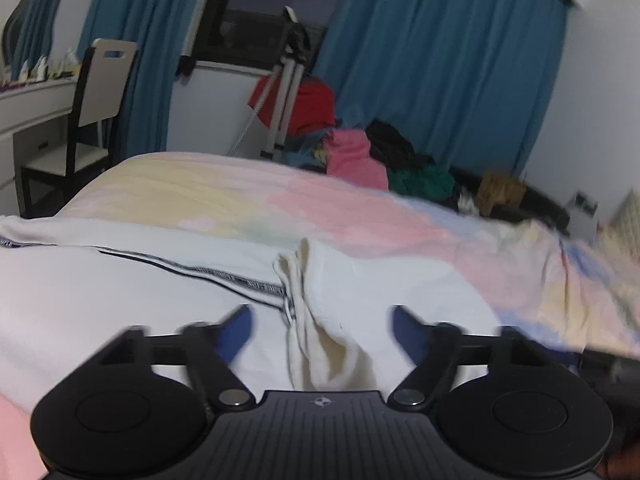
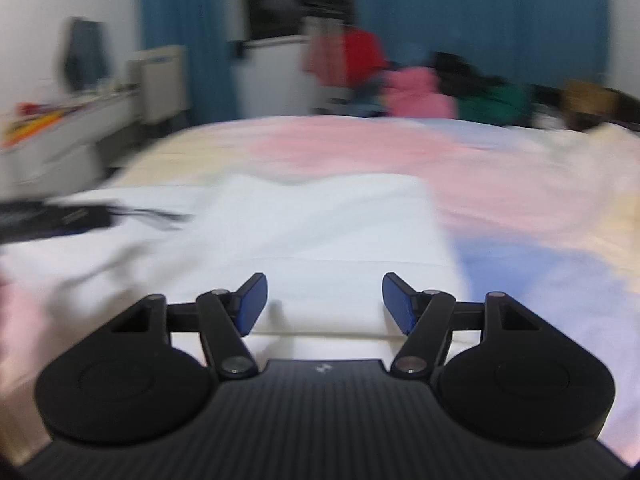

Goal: Fold clothes

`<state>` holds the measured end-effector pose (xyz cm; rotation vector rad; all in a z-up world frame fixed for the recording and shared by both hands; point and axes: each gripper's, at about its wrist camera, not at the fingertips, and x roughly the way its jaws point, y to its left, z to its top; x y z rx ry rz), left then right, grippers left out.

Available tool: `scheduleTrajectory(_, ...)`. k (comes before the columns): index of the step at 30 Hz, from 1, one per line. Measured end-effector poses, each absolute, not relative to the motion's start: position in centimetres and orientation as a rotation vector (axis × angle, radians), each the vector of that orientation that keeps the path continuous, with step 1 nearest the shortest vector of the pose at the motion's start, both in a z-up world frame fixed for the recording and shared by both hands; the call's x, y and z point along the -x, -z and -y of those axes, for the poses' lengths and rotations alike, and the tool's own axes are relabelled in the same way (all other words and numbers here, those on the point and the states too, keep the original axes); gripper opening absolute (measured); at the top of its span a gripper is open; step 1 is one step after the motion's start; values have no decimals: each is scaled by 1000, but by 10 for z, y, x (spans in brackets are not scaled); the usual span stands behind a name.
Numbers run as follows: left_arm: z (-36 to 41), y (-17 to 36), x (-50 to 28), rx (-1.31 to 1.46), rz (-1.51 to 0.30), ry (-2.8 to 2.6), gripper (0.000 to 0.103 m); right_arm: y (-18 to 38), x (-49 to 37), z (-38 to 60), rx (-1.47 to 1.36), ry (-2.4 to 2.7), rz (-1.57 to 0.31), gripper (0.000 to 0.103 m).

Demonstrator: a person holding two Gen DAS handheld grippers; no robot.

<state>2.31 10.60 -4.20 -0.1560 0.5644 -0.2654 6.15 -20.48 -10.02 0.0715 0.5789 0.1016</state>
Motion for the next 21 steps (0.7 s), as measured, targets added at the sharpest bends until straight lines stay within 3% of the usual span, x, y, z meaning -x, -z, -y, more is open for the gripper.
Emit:
scheduleTrajectory(5,-86,64,-23,85,-614,290,58,123,-82,230,-161,61,-639,66)
scheduleTrajectory(8,-80,69,-21,63,-619,287,44,134,-88,239,-226,81,-683,66)
scheduleTrajectory(9,-81,68,-19,75,-620,289,33,137,-90,238,-227,79,-682,68)
scheduleTrajectory(10,-82,67,-18,86,-620,292,28,136,-90,236,-223,79,-682,68)
scheduleTrajectory(13,-85,65,-13,122,-622,299,21,136,-83,234,-216,84,-682,68)
scheduleTrajectory(21,-91,60,0,205,-650,312,18,112,-80,240,-224,66,-620,66)
